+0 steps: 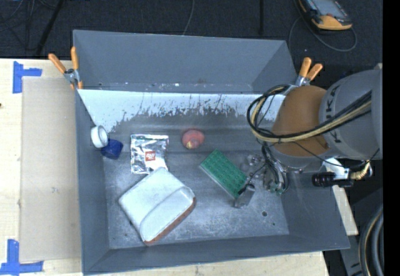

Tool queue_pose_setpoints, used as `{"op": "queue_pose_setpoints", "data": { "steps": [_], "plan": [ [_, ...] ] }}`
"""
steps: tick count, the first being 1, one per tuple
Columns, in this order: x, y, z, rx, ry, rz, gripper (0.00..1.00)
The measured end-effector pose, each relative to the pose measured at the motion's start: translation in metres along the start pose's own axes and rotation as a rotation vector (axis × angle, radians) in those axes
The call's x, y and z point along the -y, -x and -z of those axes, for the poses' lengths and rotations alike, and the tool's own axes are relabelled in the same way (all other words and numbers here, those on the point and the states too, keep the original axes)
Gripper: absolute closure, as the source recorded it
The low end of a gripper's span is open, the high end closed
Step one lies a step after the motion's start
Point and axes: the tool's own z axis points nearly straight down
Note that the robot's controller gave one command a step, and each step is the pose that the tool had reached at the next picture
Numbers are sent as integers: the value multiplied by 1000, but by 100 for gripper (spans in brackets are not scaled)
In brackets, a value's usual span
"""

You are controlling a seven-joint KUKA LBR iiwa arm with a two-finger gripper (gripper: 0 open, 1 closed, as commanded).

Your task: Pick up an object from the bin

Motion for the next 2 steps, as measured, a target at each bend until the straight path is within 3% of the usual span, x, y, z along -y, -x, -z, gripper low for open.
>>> {"op": "queue_pose_setpoints", "data": {
  "steps": [1,2],
  "plan": [
    [4,-7,121,7,3,-40,100],
    [4,-1,216,9,3,-34,100]
  ]
}}
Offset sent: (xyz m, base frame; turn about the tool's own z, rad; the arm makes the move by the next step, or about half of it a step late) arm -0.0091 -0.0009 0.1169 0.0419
